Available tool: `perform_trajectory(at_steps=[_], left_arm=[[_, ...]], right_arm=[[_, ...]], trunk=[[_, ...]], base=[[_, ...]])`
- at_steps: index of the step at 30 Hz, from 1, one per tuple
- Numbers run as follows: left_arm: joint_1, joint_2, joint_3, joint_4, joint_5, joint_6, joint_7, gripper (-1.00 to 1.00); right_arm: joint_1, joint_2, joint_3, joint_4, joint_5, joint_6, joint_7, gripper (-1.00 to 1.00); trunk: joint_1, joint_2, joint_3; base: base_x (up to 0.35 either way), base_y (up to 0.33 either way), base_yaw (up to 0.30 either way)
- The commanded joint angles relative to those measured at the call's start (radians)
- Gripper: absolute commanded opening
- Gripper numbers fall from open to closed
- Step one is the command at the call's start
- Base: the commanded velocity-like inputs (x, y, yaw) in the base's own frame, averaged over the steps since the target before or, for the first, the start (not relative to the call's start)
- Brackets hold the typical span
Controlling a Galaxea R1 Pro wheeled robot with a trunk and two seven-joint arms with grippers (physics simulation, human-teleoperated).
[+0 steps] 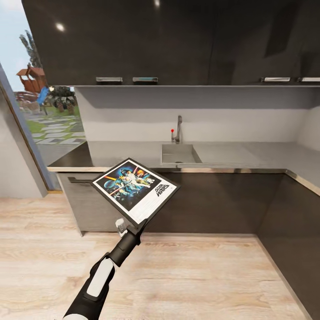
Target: Pick up the poster from the kitchen countertop and hang it on one of the wall nails in the kitchen.
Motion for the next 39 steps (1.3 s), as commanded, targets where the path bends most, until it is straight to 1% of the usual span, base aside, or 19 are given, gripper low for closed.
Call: perform_trajectory(at_steps=[1, 10, 16, 20, 23, 24, 25, 26, 27, 28, 30, 31, 32, 33, 34, 36, 37, 38, 39], left_arm=[[-0.001, -0.001, 0.003, 0.000, 0.004, 0.007, 0.000, -1.00], [-0.001, -0.001, 0.002, 0.000, 0.004, 0.007, 0.000, -1.00], [-0.001, -0.001, -0.001, -0.001, 0.004, 0.007, 0.000, -1.00], [-0.001, -0.001, -0.005, -0.022, 0.003, 0.008, -0.001, -1.00], [-0.001, -0.001, -0.014, -0.077, -0.003, 0.010, -0.002, -1.00], [-0.001, -0.001, -0.029, -0.101, -0.006, 0.020, -0.001, -1.00], [-0.001, -0.001, -0.058, -0.123, -0.009, 0.046, -0.001, -1.00], [-0.001, -0.001, -0.068, -0.127, -0.010, 0.053, -0.001, -1.00], [-0.001, 0.007, -0.078, -0.130, -0.011, 0.059, -0.001, -1.00], [-0.001, 0.031, -0.103, -0.134, -0.020, 0.067, -0.001, -1.00], [-0.001, 0.057, -0.136, -0.135, -0.043, 0.072, -0.001, -1.00], [-0.001, 0.087, -0.171, -0.135, -0.078, 0.074, -0.002, -1.00], [0.000, 0.146, -0.223, -0.135, -0.159, 0.077, -0.004, -1.00], [0.000, 0.159, -0.230, -0.135, -0.176, 0.077, -0.005, -1.00], [0.000, 0.179, -0.241, -0.135, -0.203, 0.077, -0.006, -1.00], [0.000, 0.197, -0.248, -0.134, -0.225, 0.077, -0.013, -1.00], [0.000, 0.207, -0.250, -0.134, -0.235, 0.077, -0.022, -1.00], [0.001, 0.226, -0.256, -0.131, -0.258, 0.076, -0.048, -1.00], [0.001, 0.235, -0.259, -0.128, -0.272, 0.074, -0.064, -1.00]], right_arm=[[0.000, -0.001, 0.003, 0.000, -0.007, -0.003, 0.002, 1.00], [0.000, -0.001, 0.003, 0.000, -0.007, -0.002, 0.002, 1.00], [0.000, -0.001, 0.003, 0.001, -0.007, -0.002, 0.002, 1.00], [0.000, -0.005, 0.001, -0.002, -0.008, -0.001, 0.002, 1.00], [-0.002, -0.025, -0.001, -0.009, -0.009, -0.001, 0.002, 1.00], [-0.005, -0.039, -0.002, -0.011, -0.009, -0.001, 0.003, 1.00], [-0.009, -0.064, -0.004, -0.013, -0.010, 0.000, 0.007, 1.00], [-0.011, -0.071, -0.004, -0.013, -0.011, 0.000, 0.008, 1.00], [-0.013, -0.078, -0.005, -0.014, -0.011, 0.001, 0.008, 1.00], [-0.016, -0.088, -0.005, -0.014, -0.011, 0.004, 0.009, 1.00], [-0.021, -0.095, -0.005, -0.016, -0.011, 0.005, 0.010, 1.00], [-0.030, -0.099, -0.005, -0.020, -0.011, 0.006, 0.011, 1.00], [-0.049, -0.107, -0.005, -0.029, -0.010, 0.011, 0.024, 1.00], [-0.055, -0.111, -0.005, -0.030, -0.010, 0.015, 0.031, 1.00], [-0.068, -0.122, -0.005, -0.032, -0.010, 0.031, 0.050, 1.00], [-0.083, -0.139, -0.006, -0.034, -0.011, 0.058, 0.075, 1.00], [-0.092, -0.149, -0.006, -0.034, -0.011, 0.077, 0.090, 1.00], [-0.119, -0.169, -0.007, -0.035, -0.013, 0.118, 0.114, 1.00], [-0.134, -0.178, -0.007, -0.036, -0.014, 0.141, 0.124, 1.00]], trunk=[[0.000, -0.001, -0.001], [0.000, -0.001, -0.001], [0.000, -0.001, -0.001], [0.000, -0.001, -0.001], [0.000, -0.001, -0.001], [0.000, -0.001, -0.001], [0.000, -0.001, -0.001], [0.000, -0.001, -0.001], [0.000, -0.001, -0.001], [0.000, -0.001, -0.001], [0.000, -0.001, -0.001], [0.000, -0.001, -0.001], [0.000, -0.001, -0.001], [0.000, -0.001, -0.001], [0.000, -0.001, -0.001], [0.000, -0.001, -0.001], [0.000, -0.001, -0.001], [0.000, -0.001, -0.001], [0.000, -0.001, -0.001]], base=[[-0.019, 0.015, 0.282], [-0.028, 0.024, 0.287], [-0.180, 0.153, 0.286], [-0.154, 0.130, 0.120], [-0.060, 0.051, 0.044], [-0.028, 0.023, 0.020], [-0.014, 0.012, 0.010], [-0.011, 0.010, 0.008], [-0.009, 0.008, 0.007], [-0.006, 0.005, 0.004], [-0.004, 0.004, 0.003], [-0.002, 0.002, 0.002], [0.000, 0.000, 0.000], [0.000, 0.000, 0.000], [0.000, 0.000, 0.000], [0.000, 0.000, 0.000], [0.000, 0.000, 0.000], [0.000, 0.000, 0.000], [0.000, 0.000, 0.000]])
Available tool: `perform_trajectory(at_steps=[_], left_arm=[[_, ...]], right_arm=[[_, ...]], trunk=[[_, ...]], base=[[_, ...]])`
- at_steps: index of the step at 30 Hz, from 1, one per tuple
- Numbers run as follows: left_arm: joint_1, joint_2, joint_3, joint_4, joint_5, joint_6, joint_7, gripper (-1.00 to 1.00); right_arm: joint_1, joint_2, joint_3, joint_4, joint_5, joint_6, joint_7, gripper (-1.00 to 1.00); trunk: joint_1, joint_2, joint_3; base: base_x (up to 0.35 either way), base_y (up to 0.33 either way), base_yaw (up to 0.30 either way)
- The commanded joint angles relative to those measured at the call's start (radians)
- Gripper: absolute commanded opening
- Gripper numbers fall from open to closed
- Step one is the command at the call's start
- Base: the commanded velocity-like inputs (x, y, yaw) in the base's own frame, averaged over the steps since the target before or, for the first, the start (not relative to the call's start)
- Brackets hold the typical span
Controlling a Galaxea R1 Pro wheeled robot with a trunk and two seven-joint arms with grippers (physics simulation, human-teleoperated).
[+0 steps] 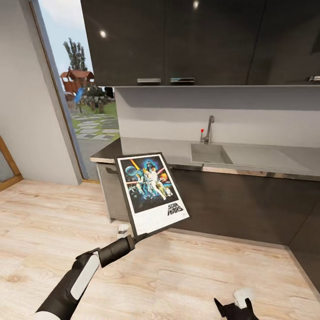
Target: Pick up the poster from the kitchen countertop and hang it on one of the wall nails in the kitchen.
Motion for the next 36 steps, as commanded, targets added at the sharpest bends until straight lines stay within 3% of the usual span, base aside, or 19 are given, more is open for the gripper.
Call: perform_trajectory(at_steps=[1, 3, 4, 8, 10, 12, 13, 16, 18, 23, 26, 32, 36], left_arm=[[-0.001, 0.010, -0.005, 0.003, -0.008, 0.005, -0.016, -1.00], [-0.001, 0.024, -0.011, 0.013, -0.048, -0.001, -0.056, -1.00], [-0.001, 0.035, -0.014, 0.026, -0.094, -0.012, -0.097, -1.00], [-0.001, 0.049, -0.017, 0.053, -0.183, -0.045, -0.181, -1.00], [-0.001, 0.055, -0.017, 0.069, -0.226, -0.074, -0.229, -1.00], [-0.001, 0.057, -0.017, 0.076, -0.242, -0.092, -0.249, -1.00], [0.000, 0.059, -0.018, 0.085, -0.258, -0.111, -0.267, -1.00], [0.000, 0.060, -0.019, 0.091, -0.268, -0.123, -0.277, -1.00], [0.000, 0.061, -0.019, 0.094, -0.290, -0.133, -0.282, -1.00], [0.000, 0.062, -0.020, 0.097, -0.341, -0.141, -0.286, -1.00], [0.000, 0.062, -0.020, 0.096, -0.361, -0.153, -0.320, -1.00], [0.000, 0.061, -0.022, 0.098, -0.370, -0.175, -0.371, -1.00], [0.000, 0.061, -0.029, 0.098, -0.400, -0.179, -0.378, -1.00]], right_arm=[[-0.016, -0.009, 0.004, 0.000, -0.007, 0.021, 0.012, 1.00], [-0.043, -0.022, 0.005, -0.003, -0.006, 0.064, 0.038, 1.00], [-0.063, -0.032, 0.004, -0.008, -0.005, 0.100, 0.073, 1.00], [-0.112, -0.068, 0.004, -0.023, -0.005, 0.154, 0.167, 1.00], [-0.153, -0.099, 0.004, -0.032, -0.004, 0.209, 0.263, 1.00], [-0.187, -0.115, 0.003, -0.035, -0.004, 0.258, 0.337, 1.00], [-0.244, -0.136, 0.004, -0.035, -0.004, 0.335, 0.450, 1.00], [-0.298, -0.153, 0.004, -0.034, -0.003, 0.390, 0.559, 1.00], [-0.350, -0.177, 0.004, -0.033, -0.003, 0.421, 0.677, 1.00], [-0.424, -0.217, 0.005, -0.030, -0.002, 0.445, 0.882, 1.00], [-0.483, -0.279, 0.004, -0.028, -0.002, 0.453, 1.049, 1.00], [-0.502, -0.332, 0.006, -0.028, -0.003, 0.454, 1.226, 1.00], [-0.505, -0.332, 0.016, -0.026, -0.003, 0.453, 1.257, 1.00]], trunk=[[0.000, -0.001, -0.001], [0.000, -0.001, -0.001], [0.000, -0.001, -0.001], [0.000, -0.001, -0.001], [0.000, -0.001, -0.001], [0.000, -0.001, -0.001], [0.000, -0.001, -0.001], [0.000, -0.001, -0.001], [0.000, -0.001, -0.001], [0.000, -0.001, -0.001], [0.000, -0.001, -0.001], [0.000, -0.001, -0.001], [0.000, -0.001, -0.001]], base=[[0.000, 0.000, 0.000], [0.000, 0.000, 0.000], [0.000, 0.000, 0.000], [0.000, 0.000, 0.000], [0.000, 0.000, 0.000], [0.000, 0.000, 0.000], [0.000, 0.000, 0.000], [0.000, 0.000, 0.000], [0.000, 0.000, 0.000], [0.000, 0.000, 0.000], [0.000, 0.000, 0.000], [0.000, 0.000, 0.000], [0.000, 0.000, 0.000]])
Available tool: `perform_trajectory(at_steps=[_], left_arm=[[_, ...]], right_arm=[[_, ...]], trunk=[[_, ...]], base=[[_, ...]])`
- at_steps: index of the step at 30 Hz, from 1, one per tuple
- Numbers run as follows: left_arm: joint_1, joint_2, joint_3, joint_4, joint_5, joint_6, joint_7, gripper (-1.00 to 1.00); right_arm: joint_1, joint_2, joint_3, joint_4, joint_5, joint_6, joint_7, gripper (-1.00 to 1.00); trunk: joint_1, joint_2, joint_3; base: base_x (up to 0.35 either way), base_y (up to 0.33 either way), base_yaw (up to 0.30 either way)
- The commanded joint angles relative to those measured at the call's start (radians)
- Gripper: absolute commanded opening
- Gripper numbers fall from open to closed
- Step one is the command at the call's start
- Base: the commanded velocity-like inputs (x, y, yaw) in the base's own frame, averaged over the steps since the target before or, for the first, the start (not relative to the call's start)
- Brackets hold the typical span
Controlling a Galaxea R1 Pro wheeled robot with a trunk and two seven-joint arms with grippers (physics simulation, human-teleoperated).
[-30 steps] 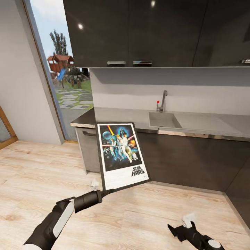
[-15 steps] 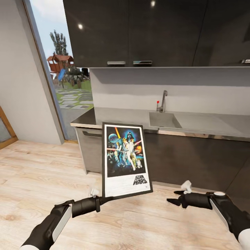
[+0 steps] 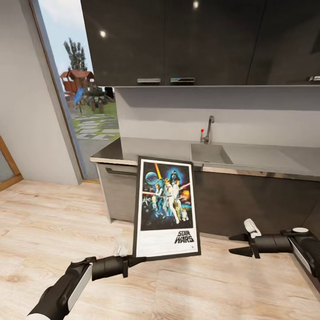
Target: Pick up the poster from the kitchen countertop and hang it on one of the wall nails in the kitchen.
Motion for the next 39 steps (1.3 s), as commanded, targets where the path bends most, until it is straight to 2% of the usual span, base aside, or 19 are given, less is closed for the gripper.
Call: perform_trajectory(at_steps=[1, 6, 10, 15, 26, 33, 39], left_arm=[[-0.001, 0.001, -0.005, 0.000, 0.002, 0.007, 0.001, -1.00], [-0.001, 0.001, -0.021, -0.001, -0.028, 0.000, -0.002, -1.00], [-0.001, 0.001, -0.055, 0.000, -0.033, -0.068, -0.002, -1.00], [-0.001, 0.001, -0.084, 0.001, -0.035, -0.114, -0.003, -1.00], [-0.001, 0.001, -0.095, 0.001, -0.036, -0.133, -0.010, -1.00], [-0.001, 0.001, -0.093, -0.001, -0.037, -0.159, -0.101, -1.00], [-0.001, 0.001, -0.092, 0.000, -0.037, -0.198, -0.120, -1.00]], right_arm=[[-0.002, 0.000, 0.009, 0.002, -0.007, 0.010, 0.004, 1.00], [-0.003, 0.012, 0.040, 0.009, -0.008, 0.010, 0.014, 1.00], [-0.004, 0.017, 0.048, 0.010, -0.008, 0.010, 0.016, 1.00], [-0.004, 0.034, 0.050, 0.010, -0.008, 0.009, 0.016, 1.00], [-0.003, 0.045, 0.052, 0.010, -0.008, 0.007, 0.017, 1.00], [-0.002, 0.051, 0.053, 0.010, -0.009, 0.006, 0.021, 1.00], [-0.002, 0.054, 0.060, 0.010, -0.009, 0.005, 0.025, 1.00]], trunk=[[0.000, -0.001, -0.001], [0.000, -0.001, -0.001], [0.000, -0.001, -0.001], [0.000, -0.001, -0.001], [0.000, -0.001, -0.001], [0.000, -0.001, -0.001], [0.000, -0.001, -0.001]], base=[[0.000, 0.000, 0.000], [0.000, 0.000, 0.000], [0.000, 0.000, 0.000], [0.000, 0.000, 0.000], [0.000, 0.000, 0.000], [0.000, 0.000, 0.000], [0.000, 0.000, 0.000]])
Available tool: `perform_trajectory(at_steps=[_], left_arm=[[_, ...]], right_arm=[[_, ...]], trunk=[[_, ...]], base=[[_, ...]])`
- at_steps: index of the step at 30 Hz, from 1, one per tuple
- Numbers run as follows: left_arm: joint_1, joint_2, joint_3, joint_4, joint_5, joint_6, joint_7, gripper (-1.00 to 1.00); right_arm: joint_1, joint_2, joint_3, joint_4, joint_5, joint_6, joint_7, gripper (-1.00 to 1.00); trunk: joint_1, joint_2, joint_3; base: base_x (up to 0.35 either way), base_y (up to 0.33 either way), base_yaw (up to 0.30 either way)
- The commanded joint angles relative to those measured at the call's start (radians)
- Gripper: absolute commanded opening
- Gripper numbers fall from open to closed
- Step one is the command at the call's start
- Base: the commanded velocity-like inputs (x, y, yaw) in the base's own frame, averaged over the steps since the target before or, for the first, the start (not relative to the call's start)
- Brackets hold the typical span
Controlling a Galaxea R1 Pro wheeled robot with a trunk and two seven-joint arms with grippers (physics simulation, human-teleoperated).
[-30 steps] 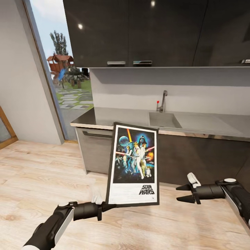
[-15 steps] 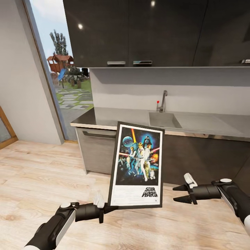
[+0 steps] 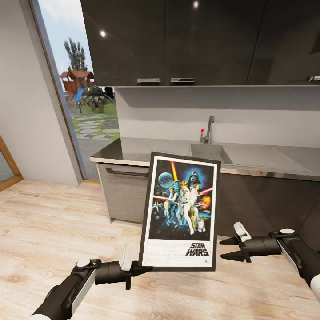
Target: Pick up the poster from the kitchen countertop and hang it on one of the wall nails in the kitchen.
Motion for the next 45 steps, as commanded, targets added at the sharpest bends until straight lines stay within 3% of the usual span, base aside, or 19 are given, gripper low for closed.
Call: perform_trajectory(at_steps=[1, 3, 11, 27, 33, 45], left_arm=[[-0.001, 0.001, -0.004, 0.000, 0.008, 0.005, 0.000, -1.00], [-0.001, 0.001, -0.004, 0.000, 0.008, -0.002, -0.003, -1.00], [-0.001, 0.001, -0.004, 0.000, 0.008, -0.007, -0.004, -1.00], [-0.001, 0.001, 0.000, -0.009, 0.009, -0.013, -0.004, -1.00], [-0.001, 0.001, 0.001, -0.013, 0.012, -0.056, -0.005, -1.00], [-0.001, 0.000, 0.000, -0.015, 0.012, -0.070, -0.006, -1.00]], right_arm=[[-0.001, -0.001, 0.010, 0.000, -0.007, 0.010, 0.001, 1.00], [-0.001, 0.001, 0.042, 0.000, -0.008, 0.010, 0.001, 1.00], [-0.001, 0.002, 0.060, 0.000, -0.009, 0.009, 0.002, 1.00], [-0.001, 0.001, 0.065, 0.000, -0.009, -0.009, 0.002, 1.00], [-0.001, 0.002, 0.066, 0.000, -0.009, -0.031, 0.002, 1.00], [-0.001, 0.002, 0.066, 0.000, -0.009, -0.035, 0.002, 1.00]], trunk=[[0.000, -0.001, -0.001], [0.000, -0.001, -0.001], [0.000, -0.001, -0.001], [0.000, -0.001, -0.001], [0.000, -0.001, -0.001], [0.000, -0.001, -0.001]], base=[[0.000, 0.000, 0.000], [0.000, 0.000, 0.000], [0.000, 0.000, 0.000], [0.000, 0.000, 0.000], [0.000, 0.000, 0.000], [0.000, 0.000, 0.000]])
